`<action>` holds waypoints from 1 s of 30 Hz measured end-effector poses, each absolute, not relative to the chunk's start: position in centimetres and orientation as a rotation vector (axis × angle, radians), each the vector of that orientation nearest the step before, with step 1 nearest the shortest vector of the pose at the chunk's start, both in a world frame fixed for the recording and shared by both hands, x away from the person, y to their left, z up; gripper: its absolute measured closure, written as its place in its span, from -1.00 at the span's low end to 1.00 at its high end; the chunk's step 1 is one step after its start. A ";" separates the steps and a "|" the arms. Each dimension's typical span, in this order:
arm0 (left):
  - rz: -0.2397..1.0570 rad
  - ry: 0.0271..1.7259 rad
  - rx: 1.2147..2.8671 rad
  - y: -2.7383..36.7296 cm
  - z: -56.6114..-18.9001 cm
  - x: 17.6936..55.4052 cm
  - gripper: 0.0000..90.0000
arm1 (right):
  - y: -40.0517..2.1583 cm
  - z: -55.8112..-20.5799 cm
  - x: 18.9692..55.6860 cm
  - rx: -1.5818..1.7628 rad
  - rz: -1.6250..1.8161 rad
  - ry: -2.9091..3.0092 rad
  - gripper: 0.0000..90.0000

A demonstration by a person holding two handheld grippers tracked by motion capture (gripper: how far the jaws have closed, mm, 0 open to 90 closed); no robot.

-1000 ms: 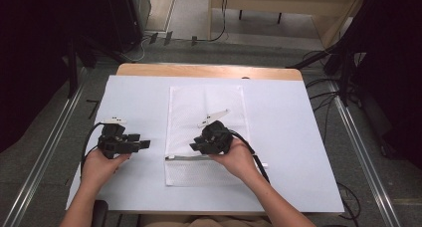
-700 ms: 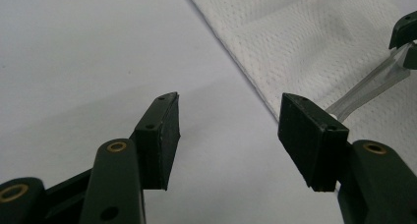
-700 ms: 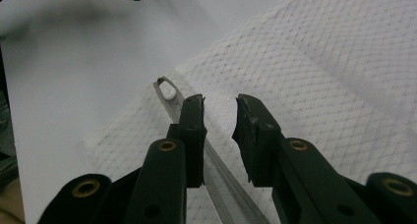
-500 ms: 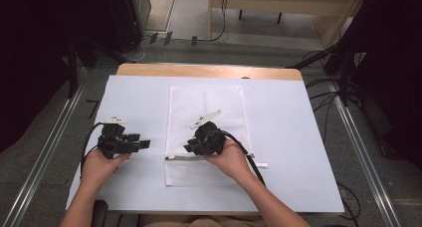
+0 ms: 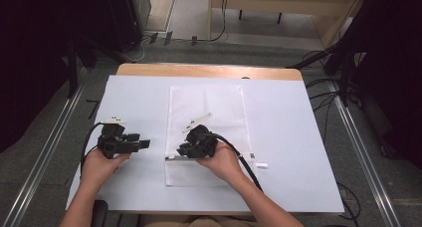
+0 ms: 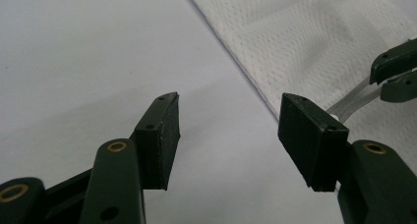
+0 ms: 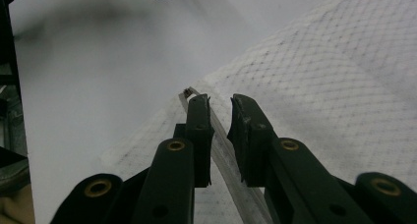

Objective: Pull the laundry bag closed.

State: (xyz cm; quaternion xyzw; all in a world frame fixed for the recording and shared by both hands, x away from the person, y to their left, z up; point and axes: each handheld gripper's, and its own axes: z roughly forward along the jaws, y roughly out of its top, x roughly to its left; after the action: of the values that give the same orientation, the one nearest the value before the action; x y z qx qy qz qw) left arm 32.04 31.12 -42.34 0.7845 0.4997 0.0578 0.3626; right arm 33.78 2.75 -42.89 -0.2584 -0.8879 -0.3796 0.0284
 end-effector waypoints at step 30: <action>0.151 1.288 2.010 31.2 -42.3 32.0 -0.08 | 5.6 -45.6 34.0 -0.795 -1.074 -2.686 0.68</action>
State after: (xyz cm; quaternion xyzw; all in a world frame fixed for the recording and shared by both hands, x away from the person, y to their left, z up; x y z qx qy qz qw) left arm 32.00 31.20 -42.29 0.7821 0.5009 0.0588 0.3660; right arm 34.03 5.61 -45.64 -0.2643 -0.8931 -0.3572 0.0708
